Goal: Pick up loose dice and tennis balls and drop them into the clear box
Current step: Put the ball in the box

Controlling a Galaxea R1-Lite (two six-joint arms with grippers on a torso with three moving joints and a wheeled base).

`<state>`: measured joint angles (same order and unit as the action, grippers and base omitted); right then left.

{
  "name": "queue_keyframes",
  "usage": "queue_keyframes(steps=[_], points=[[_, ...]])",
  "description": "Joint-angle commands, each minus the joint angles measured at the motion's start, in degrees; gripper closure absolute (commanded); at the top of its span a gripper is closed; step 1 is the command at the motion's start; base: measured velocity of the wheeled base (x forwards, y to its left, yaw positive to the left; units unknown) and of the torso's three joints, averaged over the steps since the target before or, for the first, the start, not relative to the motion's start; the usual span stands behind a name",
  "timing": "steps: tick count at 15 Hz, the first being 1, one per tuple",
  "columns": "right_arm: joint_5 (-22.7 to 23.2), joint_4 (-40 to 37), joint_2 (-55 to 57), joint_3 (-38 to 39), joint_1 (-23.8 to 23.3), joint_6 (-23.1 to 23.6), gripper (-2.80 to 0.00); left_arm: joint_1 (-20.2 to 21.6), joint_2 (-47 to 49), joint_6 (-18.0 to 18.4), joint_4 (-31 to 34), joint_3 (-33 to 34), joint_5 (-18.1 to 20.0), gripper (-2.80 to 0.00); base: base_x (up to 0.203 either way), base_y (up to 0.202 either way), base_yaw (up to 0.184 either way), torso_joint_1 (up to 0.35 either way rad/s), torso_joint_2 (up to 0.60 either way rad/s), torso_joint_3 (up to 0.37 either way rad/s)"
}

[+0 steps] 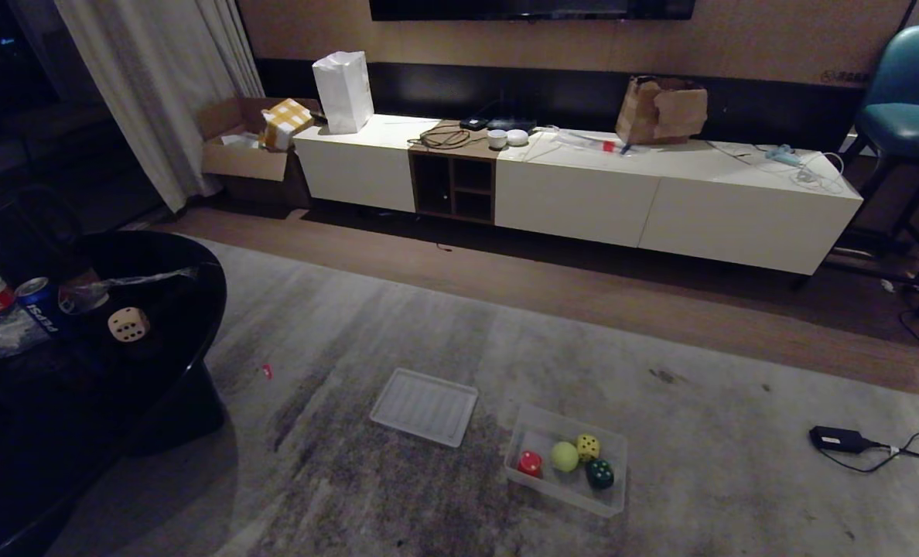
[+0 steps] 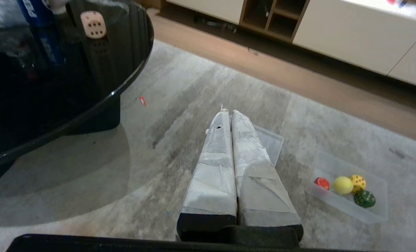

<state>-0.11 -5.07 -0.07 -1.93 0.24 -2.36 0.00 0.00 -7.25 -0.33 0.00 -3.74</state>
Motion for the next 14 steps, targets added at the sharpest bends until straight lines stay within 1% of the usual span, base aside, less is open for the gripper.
queue_keyframes(steps=[1,14], points=[[-0.06,-0.03,0.07,-0.01,0.02,-0.01,0.00,0.00,0.09,-0.14,-0.02,0.09,-0.04,0.00,0.000,0.000,0.000,0.002,0.00,-0.194],[0.02,-0.03,0.07,0.08,0.02,-0.01,0.00,0.00,0.09,0.04,-0.02,0.09,-0.04,0.00,0.000,0.000,0.000,0.000,0.00,-0.197]])
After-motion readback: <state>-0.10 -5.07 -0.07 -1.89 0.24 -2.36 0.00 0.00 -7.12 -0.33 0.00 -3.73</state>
